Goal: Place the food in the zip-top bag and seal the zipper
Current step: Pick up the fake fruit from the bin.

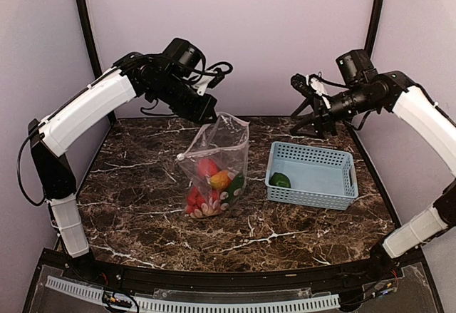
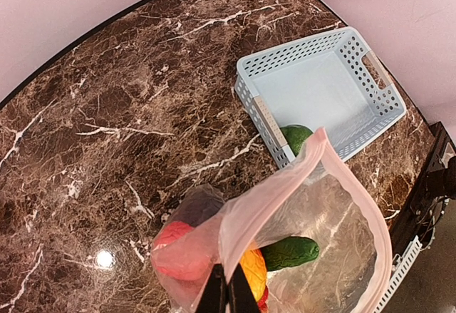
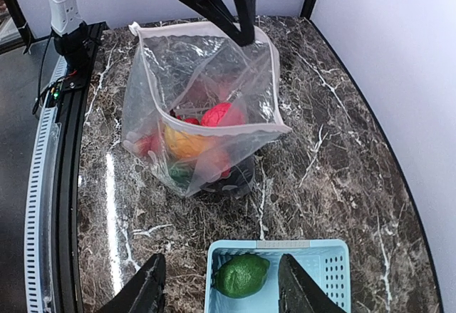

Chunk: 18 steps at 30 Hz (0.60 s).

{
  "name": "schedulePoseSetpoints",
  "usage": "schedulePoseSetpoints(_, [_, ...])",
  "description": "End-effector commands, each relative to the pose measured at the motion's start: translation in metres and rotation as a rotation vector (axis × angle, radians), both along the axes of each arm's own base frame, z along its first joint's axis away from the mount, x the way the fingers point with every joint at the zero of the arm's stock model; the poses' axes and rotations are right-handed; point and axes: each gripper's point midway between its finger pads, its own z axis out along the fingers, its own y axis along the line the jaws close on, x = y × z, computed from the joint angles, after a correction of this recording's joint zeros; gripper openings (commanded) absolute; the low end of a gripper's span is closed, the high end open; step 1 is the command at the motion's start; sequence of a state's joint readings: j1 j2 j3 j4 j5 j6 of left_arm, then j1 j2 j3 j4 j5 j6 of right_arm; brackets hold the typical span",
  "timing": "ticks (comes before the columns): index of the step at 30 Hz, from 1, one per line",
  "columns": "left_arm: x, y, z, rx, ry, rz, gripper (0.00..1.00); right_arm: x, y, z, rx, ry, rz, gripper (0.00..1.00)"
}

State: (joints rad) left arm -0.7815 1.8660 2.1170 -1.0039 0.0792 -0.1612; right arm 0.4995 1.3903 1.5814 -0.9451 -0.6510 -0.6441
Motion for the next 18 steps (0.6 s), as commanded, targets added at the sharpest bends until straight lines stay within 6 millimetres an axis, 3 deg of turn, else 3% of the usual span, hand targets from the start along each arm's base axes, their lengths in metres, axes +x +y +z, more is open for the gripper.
schedulePoseSetpoints(1, [-0.009, 0.008, 0.019, -0.034, -0.019, -0.003, 0.01, 0.006, -0.006, -0.01, 0.05, 0.088, -0.014, 0.51])
schedulePoseSetpoints(8, [-0.012, 0.009, 0.019, -0.038, -0.019, -0.006, 0.01, 0.039, -0.021, -0.058, -0.002, 0.168, -0.099, 0.52])
schedulePoseSetpoints(14, [-0.013, 0.011, 0.018, -0.037, -0.02, -0.005, 0.01, 0.072, -0.03, -0.116, -0.104, 0.285, -0.187, 0.53])
schedulePoseSetpoints(18, [-0.013, 0.012, 0.018, -0.035, -0.022, -0.003, 0.01, 0.082, -0.031, -0.148, -0.156, 0.362, -0.219, 0.57])
